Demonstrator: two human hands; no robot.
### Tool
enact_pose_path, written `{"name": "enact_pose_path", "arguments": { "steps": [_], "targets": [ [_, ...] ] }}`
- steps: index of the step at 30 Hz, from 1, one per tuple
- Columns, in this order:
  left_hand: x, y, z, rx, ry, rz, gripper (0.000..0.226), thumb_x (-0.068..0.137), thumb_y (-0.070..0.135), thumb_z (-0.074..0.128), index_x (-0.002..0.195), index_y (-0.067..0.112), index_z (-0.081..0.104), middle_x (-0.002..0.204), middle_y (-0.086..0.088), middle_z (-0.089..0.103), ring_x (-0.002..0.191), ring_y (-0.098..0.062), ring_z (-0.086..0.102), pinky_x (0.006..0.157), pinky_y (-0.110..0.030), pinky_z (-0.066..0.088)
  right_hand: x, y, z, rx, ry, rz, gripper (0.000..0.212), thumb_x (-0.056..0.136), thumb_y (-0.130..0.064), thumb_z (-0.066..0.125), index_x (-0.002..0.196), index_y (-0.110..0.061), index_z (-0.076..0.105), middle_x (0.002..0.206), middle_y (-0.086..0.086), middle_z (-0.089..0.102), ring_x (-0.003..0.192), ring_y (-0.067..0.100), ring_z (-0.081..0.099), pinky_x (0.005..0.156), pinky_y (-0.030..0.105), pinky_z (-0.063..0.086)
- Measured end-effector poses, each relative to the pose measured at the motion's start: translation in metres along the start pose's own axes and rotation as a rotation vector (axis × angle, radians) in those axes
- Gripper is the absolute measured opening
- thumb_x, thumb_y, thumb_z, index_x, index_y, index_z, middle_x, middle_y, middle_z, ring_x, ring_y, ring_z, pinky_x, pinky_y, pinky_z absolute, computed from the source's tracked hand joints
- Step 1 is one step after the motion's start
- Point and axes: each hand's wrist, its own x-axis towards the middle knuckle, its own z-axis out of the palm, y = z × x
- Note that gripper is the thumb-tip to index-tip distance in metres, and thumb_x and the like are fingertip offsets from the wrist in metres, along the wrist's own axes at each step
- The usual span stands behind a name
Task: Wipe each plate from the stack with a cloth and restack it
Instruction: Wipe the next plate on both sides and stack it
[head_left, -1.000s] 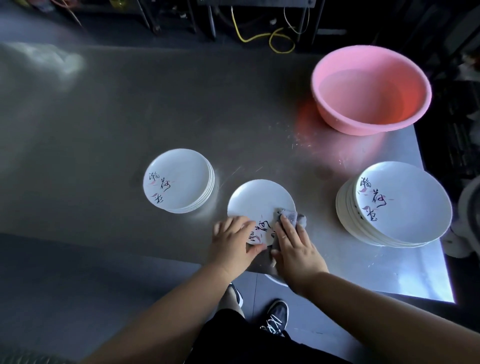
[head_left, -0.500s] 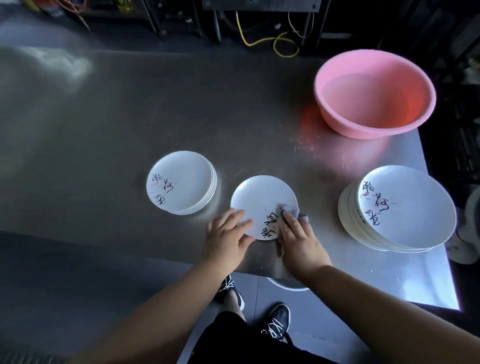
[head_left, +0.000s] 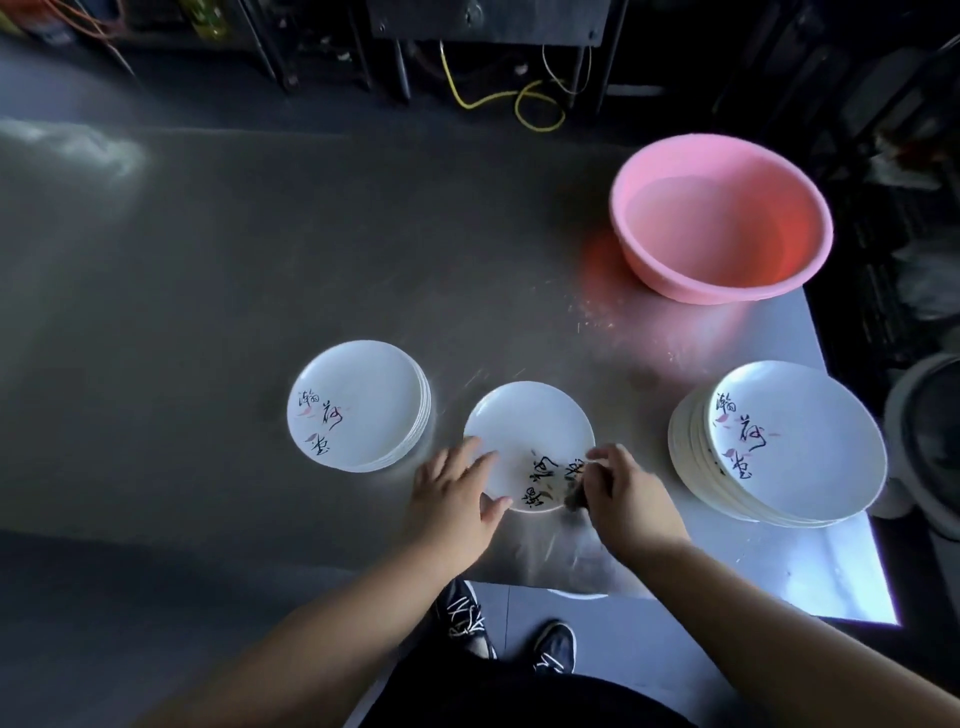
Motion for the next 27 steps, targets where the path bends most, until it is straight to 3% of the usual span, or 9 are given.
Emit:
{"name": "enact_pose_path", "arguments": {
  "steps": [5, 8, 11, 14, 17, 20, 22, 25, 27],
  "targets": [
    [0.038, -0.001, -0.032, -0.242, -0.327, -0.485, 0.063, 0.096, 0.050, 0.059, 0.147, 0.016, 0.043, 0.128, -0.004, 0.062, 0.113, -0.028, 0.064, 0.099, -0.040, 0.052, 0.057, -0.015, -0.022, -0.215, -0.254, 0.283, 0.036, 0.089, -0.050, 0.043, 0.096, -0.019, 0.060, 0.075, 0.000, 0.075, 0.071, 0.024, 0.075, 0.073, 0.036, 0.062],
    [0.061, -0.004, -0.039, -0.336, -0.508, -0.536, 0.042, 0.092, 0.052, 0.060, 0.116, 0.018, 0.052, 0.097, -0.004, 0.067, 0.075, -0.023, 0.069, 0.066, -0.036, 0.059, 0.075, -0.026, -0.019, -0.301, -0.335, 0.275, 0.034, 0.102, -0.040, 0.049, 0.088, -0.013, 0.064, 0.081, 0.005, 0.069, 0.078, 0.027, 0.067, 0.068, 0.029, 0.050],
    [0.075, 0.000, -0.046, -0.485, -0.628, -0.599, 0.049, 0.091, 0.048, 0.060, 0.123, 0.013, 0.048, 0.085, -0.010, 0.073, 0.056, -0.023, 0.066, 0.054, -0.030, 0.051, 0.080, -0.029, -0.016, -0.249, -0.348, 0.328, 0.041, 0.102, -0.033, 0.046, 0.080, -0.013, 0.074, 0.067, 0.001, 0.071, 0.064, 0.020, 0.067, 0.053, 0.022, 0.046],
    [0.081, 0.007, -0.063, -0.538, -0.703, -0.657, 0.063, 0.093, 0.062, 0.050, 0.129, 0.010, 0.045, 0.074, -0.010, 0.071, 0.055, -0.022, 0.058, 0.053, -0.024, 0.040, 0.073, -0.034, -0.018, -0.279, -0.362, 0.335, 0.044, 0.107, -0.032, 0.038, 0.104, -0.007, 0.074, 0.095, 0.012, 0.077, 0.093, 0.030, 0.074, 0.075, 0.030, 0.056],
    [0.080, 0.016, -0.084, -0.683, -0.632, -0.741, 0.074, 0.090, 0.084, 0.028, 0.130, 0.023, 0.040, 0.080, -0.009, 0.072, 0.070, -0.022, 0.065, 0.062, -0.028, 0.049, 0.057, -0.048, -0.031, -0.054, -0.208, 0.311, 0.061, 0.110, -0.037, 0.022, 0.101, -0.006, 0.073, 0.095, 0.010, 0.080, 0.088, 0.031, 0.075, 0.086, 0.035, 0.058],
    [0.084, 0.021, -0.099, -1.167, -0.428, -0.850, 0.064, 0.097, 0.081, 0.021, 0.128, 0.028, 0.039, 0.114, -0.010, 0.075, 0.103, -0.020, 0.072, 0.094, -0.036, 0.058, 0.032, -0.066, -0.049, 0.458, 0.022, 0.251, 0.056, 0.112, -0.034, 0.022, 0.099, 0.002, 0.062, 0.075, 0.010, 0.078, 0.060, 0.029, 0.071, 0.060, 0.027, 0.054],
    [0.089, 0.026, -0.111, -1.483, -0.323, -0.836, 0.050, 0.106, 0.063, 0.035, 0.130, 0.020, 0.047, 0.127, -0.007, 0.070, 0.114, -0.018, 0.069, 0.098, -0.036, 0.055, 0.014, -0.080, -0.064, 0.618, 0.172, 0.158, 0.039, 0.113, -0.030, 0.037, 0.099, 0.003, 0.053, 0.072, 0.015, 0.074, 0.056, 0.026, 0.066, 0.052, 0.025, 0.050],
    [0.099, 0.026, -0.135, -1.745, -0.170, -0.807, 0.016, 0.108, 0.011, 0.053, 0.123, 0.014, 0.059, 0.118, -0.004, 0.071, 0.101, -0.018, 0.070, 0.083, -0.038, 0.057, 0.003, -0.087, -0.078, 0.357, 0.287, -0.066, 0.015, 0.108, -0.025, 0.054, 0.096, -0.019, 0.061, 0.065, 0.003, 0.070, 0.060, 0.018, 0.067, 0.062, 0.028, 0.056],
    [0.107, 0.024, -0.151, -1.816, -0.182, -0.714, 0.041, 0.103, -0.003, 0.052, 0.141, 0.014, 0.053, 0.131, -0.007, 0.070, 0.113, -0.025, 0.069, 0.084, -0.039, 0.055, 0.003, -0.088, -0.087, 0.154, 0.341, -0.146, 0.012, 0.106, -0.025, 0.056, 0.098, -0.031, 0.063, 0.070, -0.007, 0.069, 0.067, 0.009, 0.063, 0.063, 0.025, 0.048]
  ]
}}
